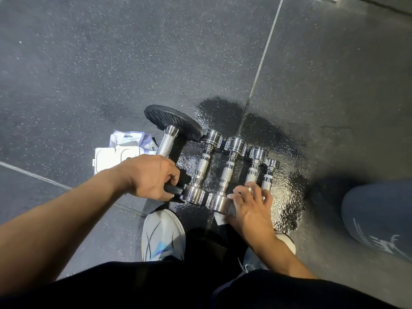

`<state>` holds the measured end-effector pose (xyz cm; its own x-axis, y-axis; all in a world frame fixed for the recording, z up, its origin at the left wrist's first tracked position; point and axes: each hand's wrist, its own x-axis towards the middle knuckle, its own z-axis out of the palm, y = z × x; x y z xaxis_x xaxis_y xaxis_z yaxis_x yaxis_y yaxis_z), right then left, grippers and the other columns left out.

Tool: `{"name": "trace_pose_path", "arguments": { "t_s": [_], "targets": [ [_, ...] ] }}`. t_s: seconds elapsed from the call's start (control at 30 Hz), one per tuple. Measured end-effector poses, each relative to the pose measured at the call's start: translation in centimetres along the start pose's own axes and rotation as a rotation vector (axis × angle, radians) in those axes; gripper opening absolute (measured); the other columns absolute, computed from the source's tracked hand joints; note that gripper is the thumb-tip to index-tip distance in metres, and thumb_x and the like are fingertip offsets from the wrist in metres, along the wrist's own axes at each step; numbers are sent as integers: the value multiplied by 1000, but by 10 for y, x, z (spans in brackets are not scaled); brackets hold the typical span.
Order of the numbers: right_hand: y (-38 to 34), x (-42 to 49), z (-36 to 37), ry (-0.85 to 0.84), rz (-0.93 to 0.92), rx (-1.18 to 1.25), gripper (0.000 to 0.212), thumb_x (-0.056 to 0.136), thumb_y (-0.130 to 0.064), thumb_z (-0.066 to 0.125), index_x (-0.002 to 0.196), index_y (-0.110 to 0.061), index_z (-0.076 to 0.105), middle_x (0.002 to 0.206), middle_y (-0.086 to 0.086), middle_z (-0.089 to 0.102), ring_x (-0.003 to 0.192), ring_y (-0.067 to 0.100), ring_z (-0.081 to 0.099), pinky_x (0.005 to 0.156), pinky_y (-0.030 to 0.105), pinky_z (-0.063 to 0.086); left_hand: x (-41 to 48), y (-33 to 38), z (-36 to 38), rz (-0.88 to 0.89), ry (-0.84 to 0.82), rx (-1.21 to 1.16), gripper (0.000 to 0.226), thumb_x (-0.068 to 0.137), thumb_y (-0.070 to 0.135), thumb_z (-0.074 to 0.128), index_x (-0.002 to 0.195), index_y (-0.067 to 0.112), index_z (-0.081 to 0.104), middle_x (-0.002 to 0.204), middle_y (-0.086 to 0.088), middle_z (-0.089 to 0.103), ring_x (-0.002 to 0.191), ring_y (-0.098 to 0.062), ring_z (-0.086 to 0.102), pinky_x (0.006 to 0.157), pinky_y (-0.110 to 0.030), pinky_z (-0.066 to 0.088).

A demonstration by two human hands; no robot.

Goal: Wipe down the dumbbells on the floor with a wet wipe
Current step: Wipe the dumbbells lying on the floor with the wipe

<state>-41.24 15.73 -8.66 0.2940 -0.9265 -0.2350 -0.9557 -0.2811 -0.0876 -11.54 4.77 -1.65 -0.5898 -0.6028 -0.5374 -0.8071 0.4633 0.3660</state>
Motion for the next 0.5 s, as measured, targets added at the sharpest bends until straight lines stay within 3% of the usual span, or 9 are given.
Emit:
{"name": "trace_pose_path", "arguments": {
  "t_s": [0.1,0.3,0.4,0.5],
  "targets": [
    [-2,1,6,50,23,4,41,61,-2,82,98,-11,68,121,7,53,126,35,38,102,55,25,-1,0,0,-12,-1,-13,22,73,54,68,77,40,52,75,13,53,72,-1,51,68,-28,49],
    [-3,5,9,79,23,9,30,64,5,76,89,-10,67,123,6,50,131,34,34,104,59,28,-1,0,-1,-19,-14,-8,22,76,53,70,81,40,54,78,12,55,73,2,50,67,-26,46],
    [2,2,6,100,1,12,33,65,0,78,94,-11,69,120,5,55,130,34,37,104,56,25,-1,-1,-1,-18,-17,-5,22,76,53,70,81,40,53,78,12,55,73,5,49,65,-24,42],
    [5,-1,-1,99,-19,92,33,77,-32,67,105,-15,67,118,2,57,130,31,38,104,54,27,-1,0,-2,-20,-27,-2,22,77,53,70,80,40,52,79,12,54,73,5,49,64,-24,41]
  ]
}}
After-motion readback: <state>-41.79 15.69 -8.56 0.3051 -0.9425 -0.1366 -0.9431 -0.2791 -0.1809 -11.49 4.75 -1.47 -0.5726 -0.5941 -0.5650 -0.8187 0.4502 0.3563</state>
